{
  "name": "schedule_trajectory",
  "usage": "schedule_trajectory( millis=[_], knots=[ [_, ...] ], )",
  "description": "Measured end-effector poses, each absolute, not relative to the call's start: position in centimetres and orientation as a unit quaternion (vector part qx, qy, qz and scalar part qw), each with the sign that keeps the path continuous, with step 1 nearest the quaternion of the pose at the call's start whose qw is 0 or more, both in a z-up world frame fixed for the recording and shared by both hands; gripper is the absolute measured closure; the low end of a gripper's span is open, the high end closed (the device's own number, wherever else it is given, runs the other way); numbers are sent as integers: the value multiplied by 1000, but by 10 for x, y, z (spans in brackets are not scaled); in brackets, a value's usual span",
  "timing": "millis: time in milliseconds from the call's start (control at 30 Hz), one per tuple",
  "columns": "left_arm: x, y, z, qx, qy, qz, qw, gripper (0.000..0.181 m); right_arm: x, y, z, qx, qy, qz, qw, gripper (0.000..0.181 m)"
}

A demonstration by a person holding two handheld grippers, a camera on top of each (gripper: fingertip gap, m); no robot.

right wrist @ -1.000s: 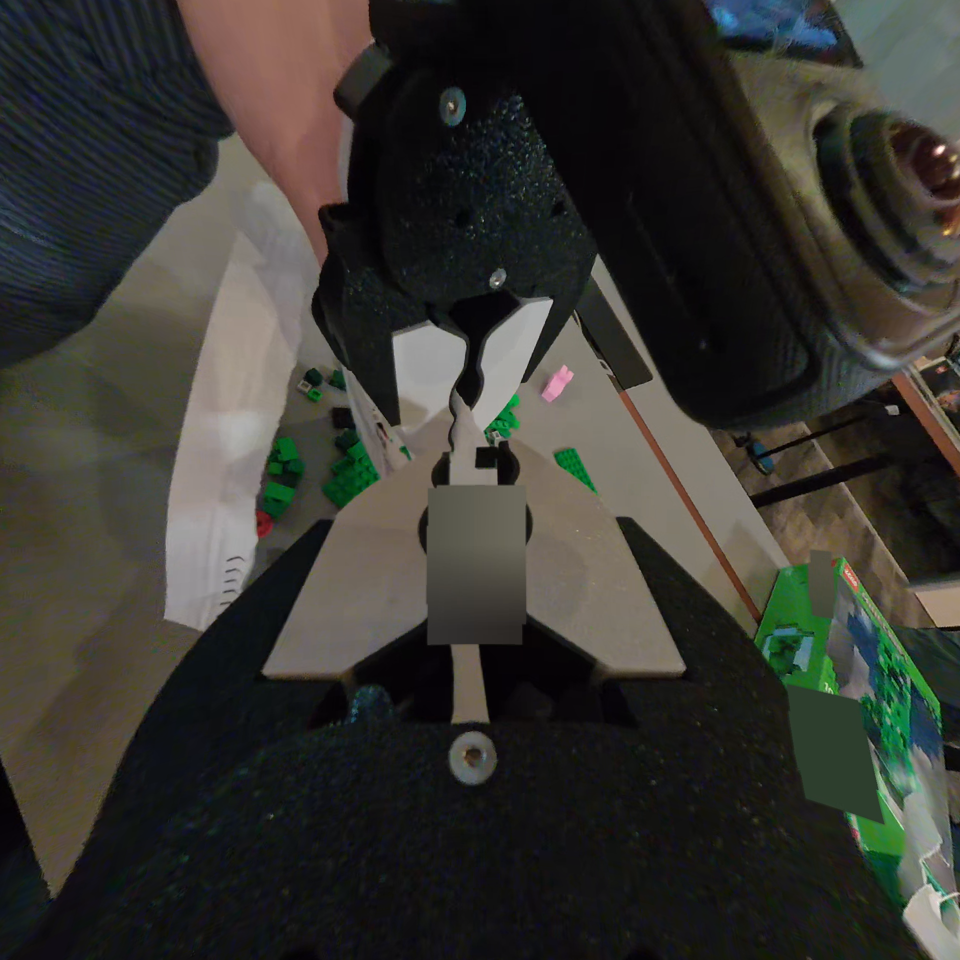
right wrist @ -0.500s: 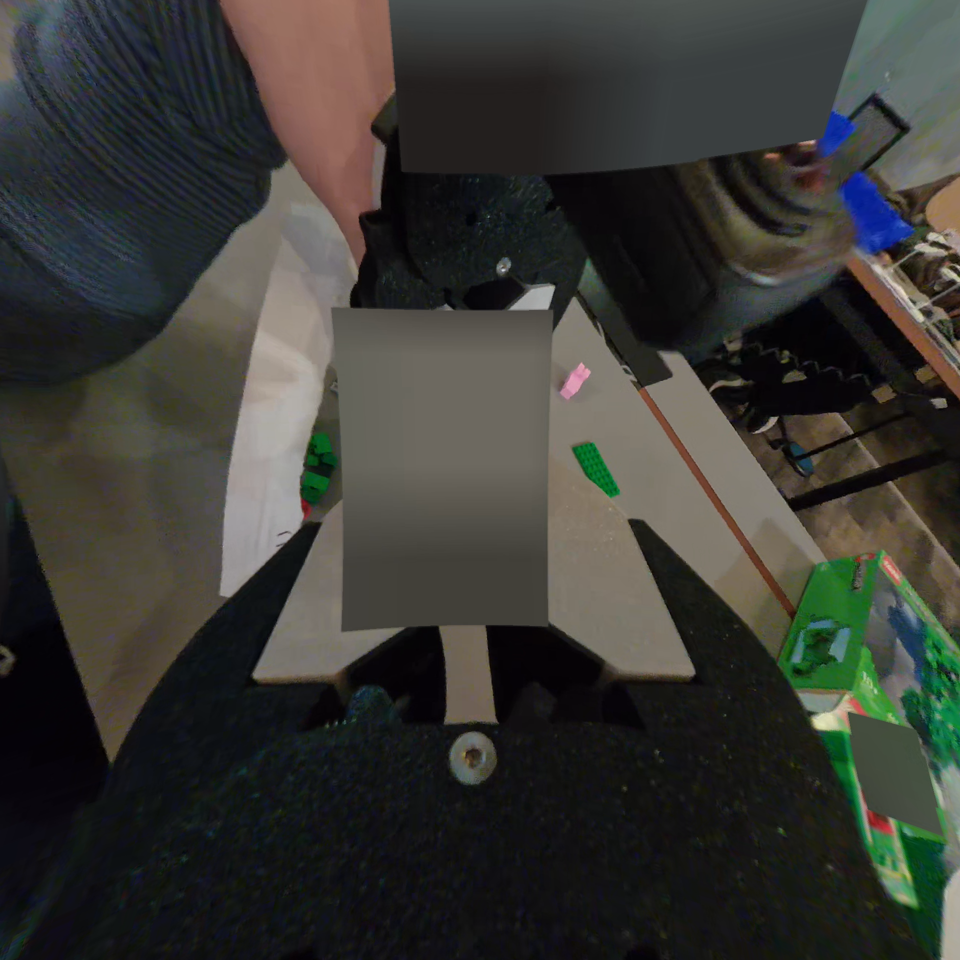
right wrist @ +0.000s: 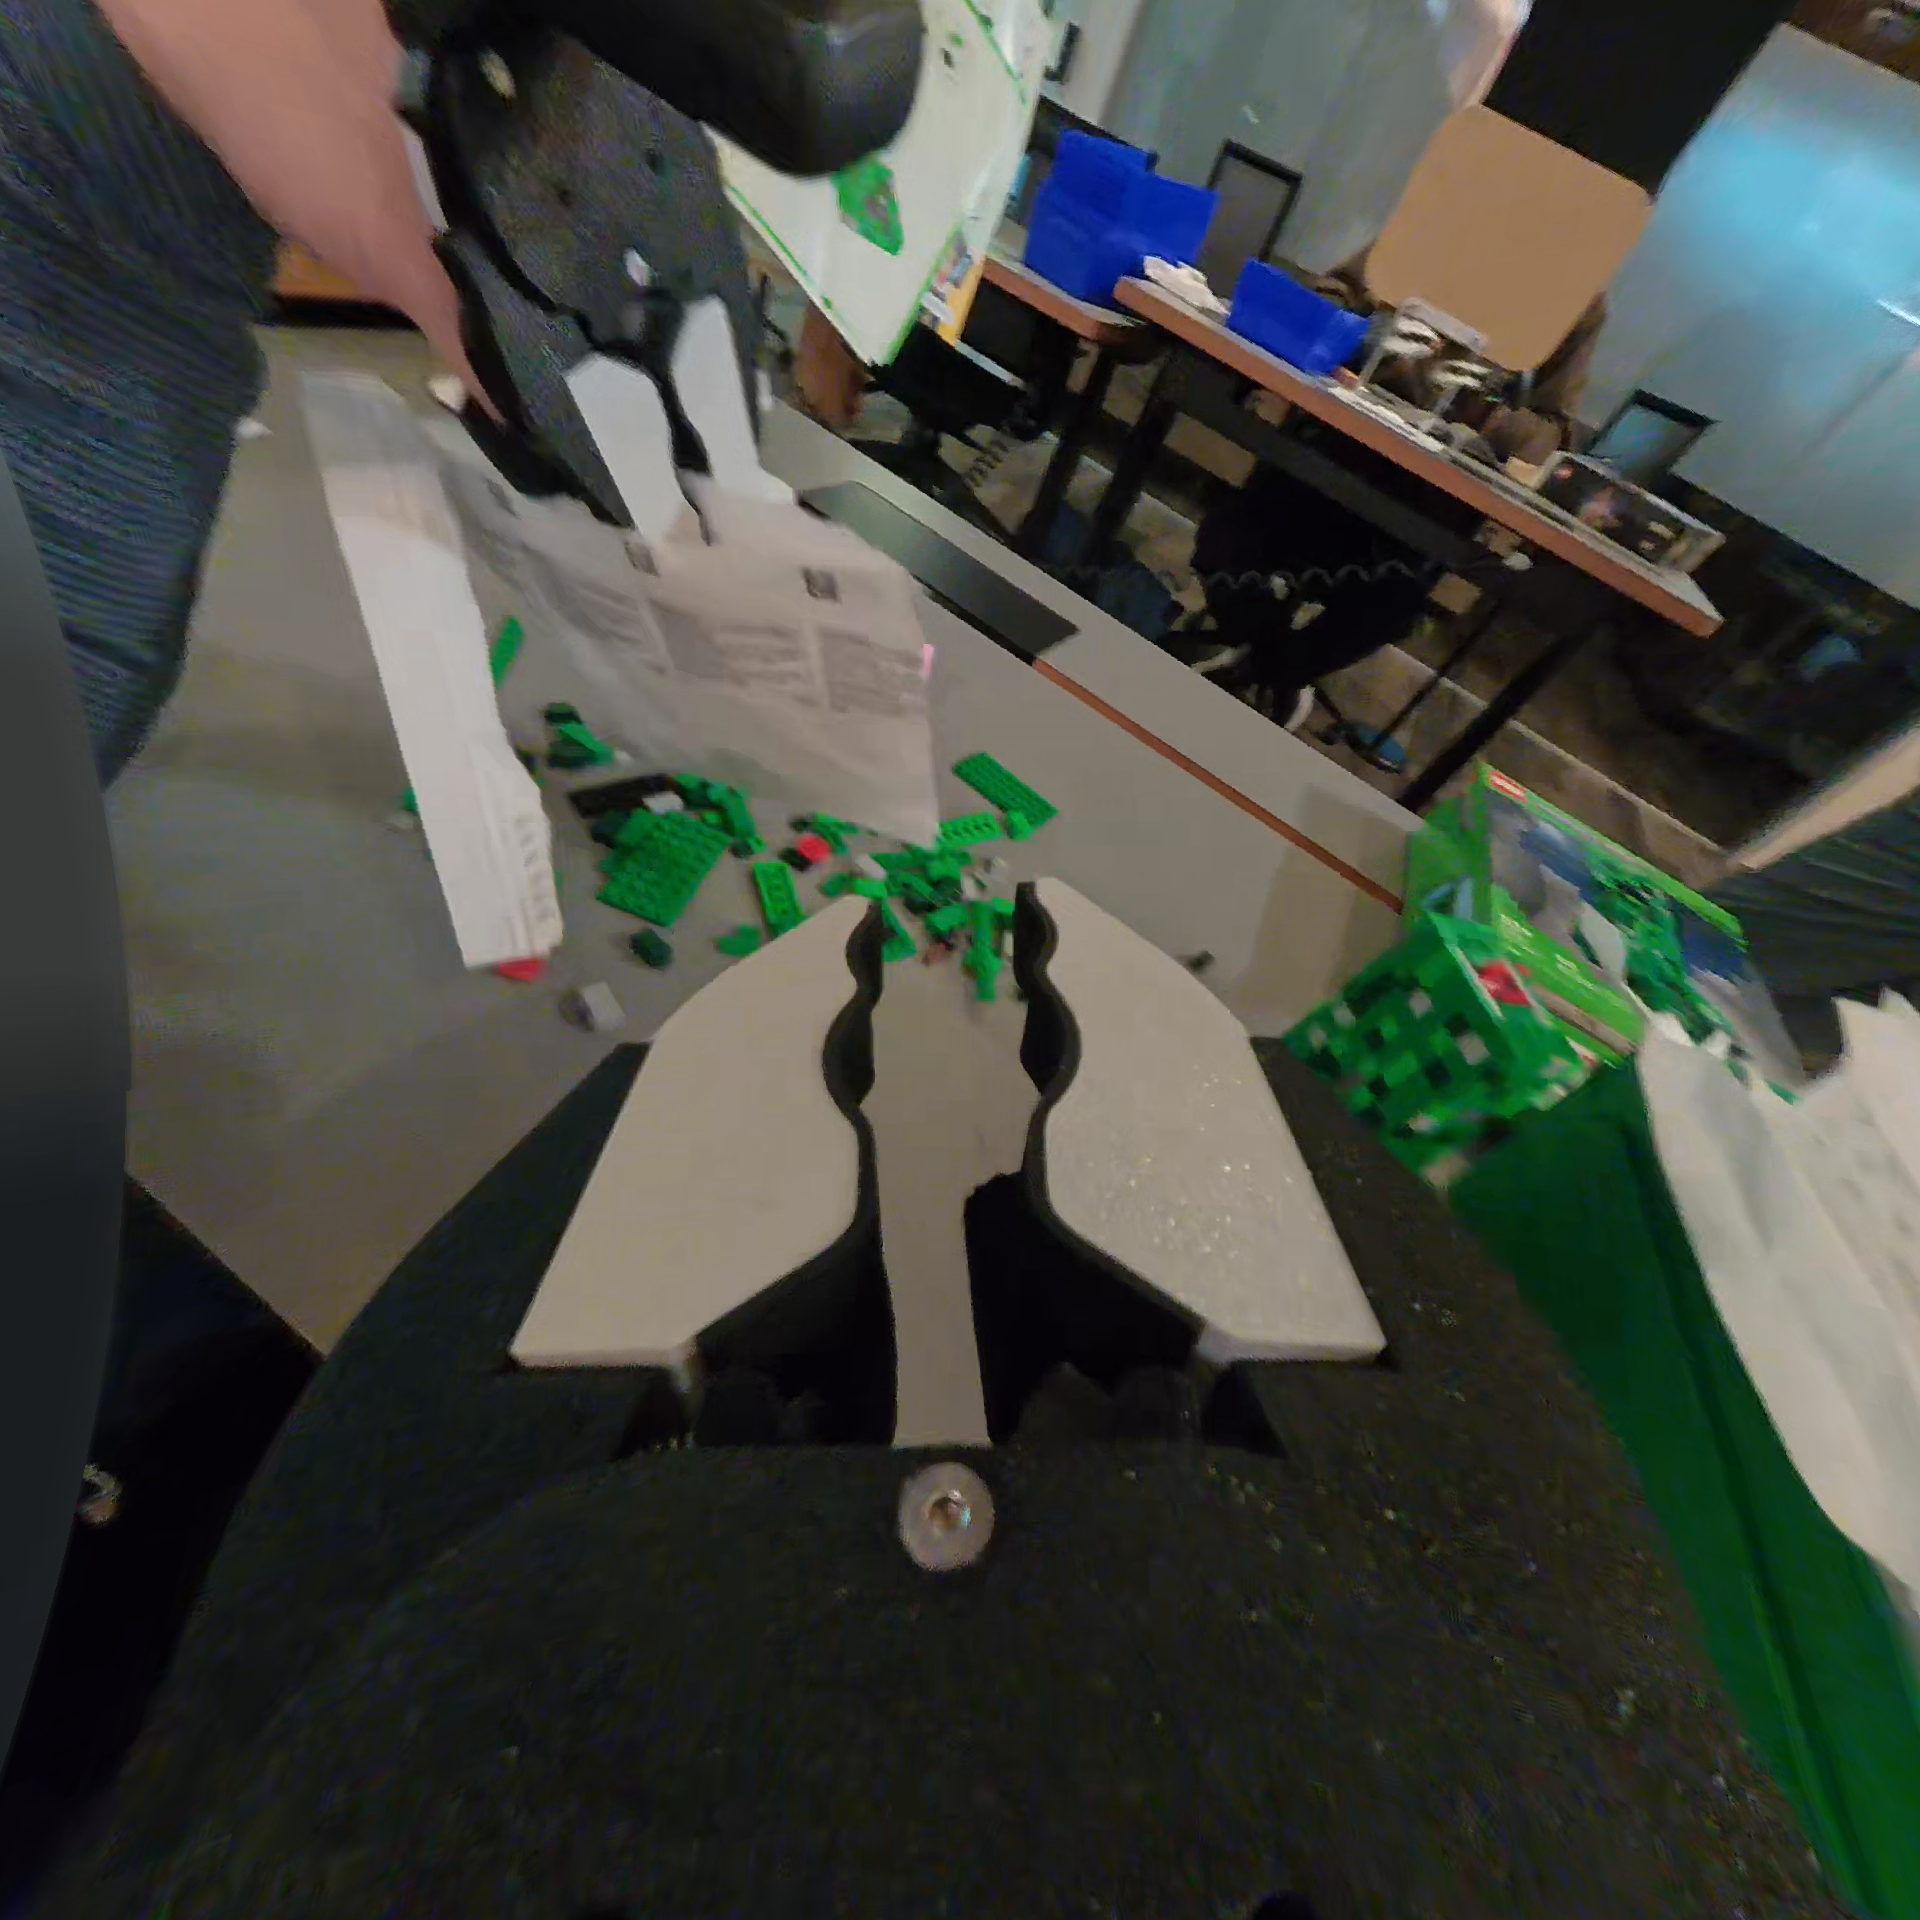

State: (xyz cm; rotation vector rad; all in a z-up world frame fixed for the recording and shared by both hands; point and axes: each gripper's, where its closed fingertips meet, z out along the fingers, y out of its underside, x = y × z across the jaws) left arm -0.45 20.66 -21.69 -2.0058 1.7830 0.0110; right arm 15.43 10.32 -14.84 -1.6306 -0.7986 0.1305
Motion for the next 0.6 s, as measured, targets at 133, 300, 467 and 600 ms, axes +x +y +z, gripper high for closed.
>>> schedule_trajectory(
  millis=[133,300,467,600],
  knots=[
    [-17,212,-213,-745,626,-6,231,181,181,97,-151,-725,-316,11,612,157],
    [-15,204,-209,-736,634,11,239,181,198,102,-146,-709,-270,36,651,160],
    [-1,199,-210,-731,644,29,223,181,211,133,-160,-696,-267,80,662,160],
    [-3,202,-216,-727,657,58,192,181,211,170,-171,-675,-283,129,669,160]
  ],
)
